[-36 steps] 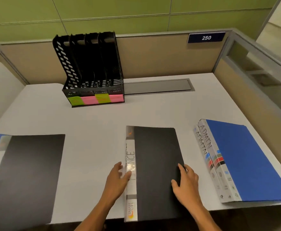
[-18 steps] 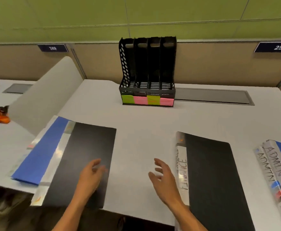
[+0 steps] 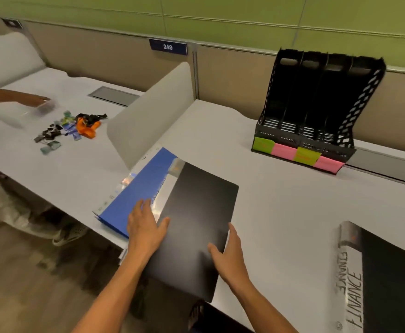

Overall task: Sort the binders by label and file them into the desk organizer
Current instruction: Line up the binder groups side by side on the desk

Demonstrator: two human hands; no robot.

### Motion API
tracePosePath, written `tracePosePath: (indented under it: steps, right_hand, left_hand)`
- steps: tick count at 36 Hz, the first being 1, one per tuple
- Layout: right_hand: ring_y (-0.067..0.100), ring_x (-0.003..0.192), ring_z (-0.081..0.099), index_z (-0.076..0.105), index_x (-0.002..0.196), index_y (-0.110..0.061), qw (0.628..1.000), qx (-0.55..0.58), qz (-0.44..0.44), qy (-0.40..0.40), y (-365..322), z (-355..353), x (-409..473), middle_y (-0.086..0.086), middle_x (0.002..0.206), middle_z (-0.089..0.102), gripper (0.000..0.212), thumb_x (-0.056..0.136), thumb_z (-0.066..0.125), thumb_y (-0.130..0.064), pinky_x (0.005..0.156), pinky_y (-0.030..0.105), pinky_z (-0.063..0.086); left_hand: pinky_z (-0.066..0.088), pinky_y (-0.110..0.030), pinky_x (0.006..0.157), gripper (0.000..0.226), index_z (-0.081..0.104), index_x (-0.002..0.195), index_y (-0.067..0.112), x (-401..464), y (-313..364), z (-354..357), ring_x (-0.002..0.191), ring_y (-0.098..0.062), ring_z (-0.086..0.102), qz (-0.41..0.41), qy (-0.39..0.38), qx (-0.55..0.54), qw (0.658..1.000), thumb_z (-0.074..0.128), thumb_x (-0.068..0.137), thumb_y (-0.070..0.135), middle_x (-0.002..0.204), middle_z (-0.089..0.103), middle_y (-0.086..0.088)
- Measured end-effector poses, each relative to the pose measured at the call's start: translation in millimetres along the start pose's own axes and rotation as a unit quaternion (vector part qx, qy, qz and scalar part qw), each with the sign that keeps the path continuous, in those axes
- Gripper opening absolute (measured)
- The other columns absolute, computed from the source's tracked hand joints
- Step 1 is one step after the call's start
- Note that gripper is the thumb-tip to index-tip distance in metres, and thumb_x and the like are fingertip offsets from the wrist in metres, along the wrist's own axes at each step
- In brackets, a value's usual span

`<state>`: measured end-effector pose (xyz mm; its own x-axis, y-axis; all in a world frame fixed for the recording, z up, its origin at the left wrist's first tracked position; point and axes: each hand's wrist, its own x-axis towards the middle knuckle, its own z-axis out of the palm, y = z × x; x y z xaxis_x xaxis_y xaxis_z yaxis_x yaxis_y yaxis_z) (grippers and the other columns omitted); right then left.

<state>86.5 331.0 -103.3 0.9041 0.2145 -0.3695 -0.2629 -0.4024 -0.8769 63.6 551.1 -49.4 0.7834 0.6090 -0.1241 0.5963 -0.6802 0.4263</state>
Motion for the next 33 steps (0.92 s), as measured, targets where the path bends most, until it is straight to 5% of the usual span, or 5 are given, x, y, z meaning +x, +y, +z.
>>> tracePosePath:
  steps: [11, 20, 28, 33]
  right_hand:
    - [0.025, 0.154, 0.008, -0.003, 0.158, -0.032, 0.994, -0.101, 0.036, 0.006, 6, 39, 24, -0.006, 0.167, 0.002, 0.109, 0.084, 0.075, -0.047, 0.121, 0.053, 0.025]
    - [0.022, 0.155, 0.002, -0.008, 0.158, -0.032, 0.988, -0.135, 0.068, 0.036, 19, 21, 14, -0.008, 0.167, -0.011, 0.108, 0.087, 0.072, -0.048, 0.123, 0.045, 0.016]
    - [0.042, 0.151, -0.016, -0.005, 0.159, -0.020, 0.940, -0.285, 0.168, 0.089, 29, -17, 3, 0.021, 0.163, -0.022, 0.100, 0.091, 0.057, -0.058, 0.124, 0.051, 0.003]
    - [0.044, 0.148, -0.022, -0.008, 0.159, -0.021, 0.923, -0.315, 0.199, 0.098, 53, -49, -9, 0.023, 0.160, -0.028, 0.100, 0.091, 0.053, -0.063, 0.122, 0.053, -0.001]
  left_hand:
    - [0.024, -0.052, 0.120, 0.089, 0.017, 0.158, 0.015, 28, -19, 18, 0.149, -0.035, 0.022, -0.114, -0.161, -0.130, 0.972, 0.065, 0.092, 0.049, 0.163, 0.023, -0.009]
    - [0.024, -0.052, 0.118, 0.088, 0.016, 0.157, 0.017, 26, 10, 34, 0.147, -0.036, 0.024, -0.085, -0.182, -0.113, 0.973, 0.063, 0.091, 0.052, 0.162, 0.024, -0.008]
    - [0.023, -0.051, 0.118, 0.087, 0.010, 0.158, 0.017, -4, 48, 75, 0.147, -0.037, 0.018, -0.004, -0.269, -0.052, 0.962, 0.060, 0.094, 0.047, 0.163, 0.014, -0.008]
    - [0.023, -0.052, 0.117, 0.094, 0.003, 0.158, 0.016, -31, 77, 99, 0.148, -0.037, 0.018, 0.039, -0.289, 0.011, 0.956, 0.060, 0.092, 0.050, 0.166, 0.004, -0.006]
